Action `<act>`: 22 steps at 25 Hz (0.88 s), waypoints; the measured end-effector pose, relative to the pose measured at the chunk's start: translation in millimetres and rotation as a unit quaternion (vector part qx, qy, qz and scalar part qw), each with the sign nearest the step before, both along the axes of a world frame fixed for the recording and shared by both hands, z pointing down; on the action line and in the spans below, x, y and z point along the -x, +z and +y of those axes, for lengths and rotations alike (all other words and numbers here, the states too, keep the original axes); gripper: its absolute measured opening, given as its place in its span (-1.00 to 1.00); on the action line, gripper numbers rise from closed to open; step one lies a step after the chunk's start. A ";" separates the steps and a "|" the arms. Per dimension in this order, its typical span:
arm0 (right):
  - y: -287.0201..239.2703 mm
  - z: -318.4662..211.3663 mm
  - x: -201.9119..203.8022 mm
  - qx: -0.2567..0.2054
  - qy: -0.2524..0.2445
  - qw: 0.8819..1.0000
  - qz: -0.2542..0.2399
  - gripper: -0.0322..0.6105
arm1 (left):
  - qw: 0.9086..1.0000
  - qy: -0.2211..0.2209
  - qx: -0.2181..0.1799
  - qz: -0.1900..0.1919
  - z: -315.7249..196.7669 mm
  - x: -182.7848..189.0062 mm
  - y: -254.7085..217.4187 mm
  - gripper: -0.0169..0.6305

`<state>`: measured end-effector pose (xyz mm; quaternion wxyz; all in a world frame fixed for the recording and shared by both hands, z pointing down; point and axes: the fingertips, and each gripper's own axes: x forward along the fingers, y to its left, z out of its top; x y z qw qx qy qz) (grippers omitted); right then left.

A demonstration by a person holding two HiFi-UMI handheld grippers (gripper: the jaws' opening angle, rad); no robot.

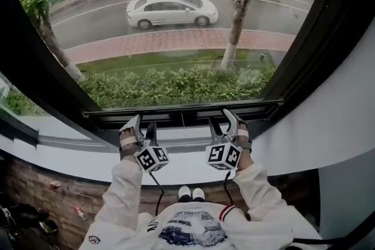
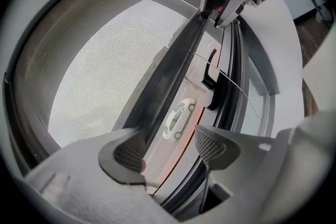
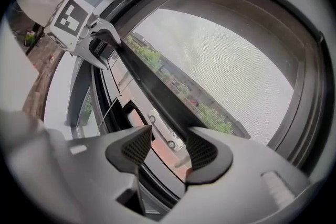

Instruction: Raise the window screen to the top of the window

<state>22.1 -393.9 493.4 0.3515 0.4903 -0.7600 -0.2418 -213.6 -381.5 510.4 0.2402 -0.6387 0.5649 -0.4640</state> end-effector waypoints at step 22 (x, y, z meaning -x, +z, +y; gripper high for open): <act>-61.0 -5.4 -3.8 -0.076 0.013 0.996 -0.036 -0.30 | 0.998 -0.003 -0.057 0.018 -7.1 -4.5 -55.6 -0.03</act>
